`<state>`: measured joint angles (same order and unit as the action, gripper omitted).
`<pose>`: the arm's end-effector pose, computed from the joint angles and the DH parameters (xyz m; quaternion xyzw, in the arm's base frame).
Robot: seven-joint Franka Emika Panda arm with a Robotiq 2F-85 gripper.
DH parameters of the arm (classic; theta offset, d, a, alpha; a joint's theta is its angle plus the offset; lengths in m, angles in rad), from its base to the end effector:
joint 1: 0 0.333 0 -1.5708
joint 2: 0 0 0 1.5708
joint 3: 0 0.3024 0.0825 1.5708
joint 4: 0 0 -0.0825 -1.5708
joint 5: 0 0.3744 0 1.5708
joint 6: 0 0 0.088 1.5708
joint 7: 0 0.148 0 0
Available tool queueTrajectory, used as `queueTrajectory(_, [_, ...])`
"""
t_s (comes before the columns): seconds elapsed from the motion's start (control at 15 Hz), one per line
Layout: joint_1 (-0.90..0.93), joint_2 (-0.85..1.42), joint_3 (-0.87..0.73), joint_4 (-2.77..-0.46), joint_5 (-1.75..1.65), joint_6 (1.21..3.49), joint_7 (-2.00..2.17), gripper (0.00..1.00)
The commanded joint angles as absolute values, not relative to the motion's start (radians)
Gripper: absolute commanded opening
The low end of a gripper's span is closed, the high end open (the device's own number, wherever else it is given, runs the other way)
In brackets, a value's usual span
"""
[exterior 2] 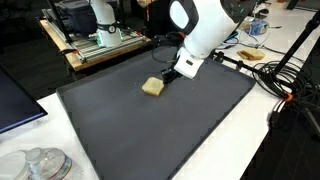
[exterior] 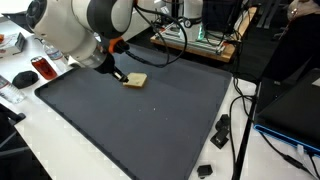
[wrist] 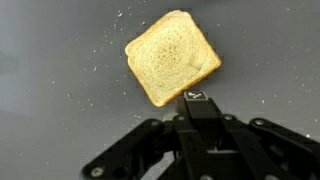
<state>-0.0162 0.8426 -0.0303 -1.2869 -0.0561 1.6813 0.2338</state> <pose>0.6563 -0.0352 0.1732 0.9663 -0.1246 -0.2173 0.0592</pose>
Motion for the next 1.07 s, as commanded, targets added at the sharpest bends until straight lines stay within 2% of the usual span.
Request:
queueTrajectory(0.0, [-0.079, 0.88, -0.012, -1.227, 0.041, 1.63, 0.136, 0.05])
queueTrajectory(1.0, [-0.332, 0.849, 0.051, -1.379, 0.44, 1.766, -0.221, 0.05])
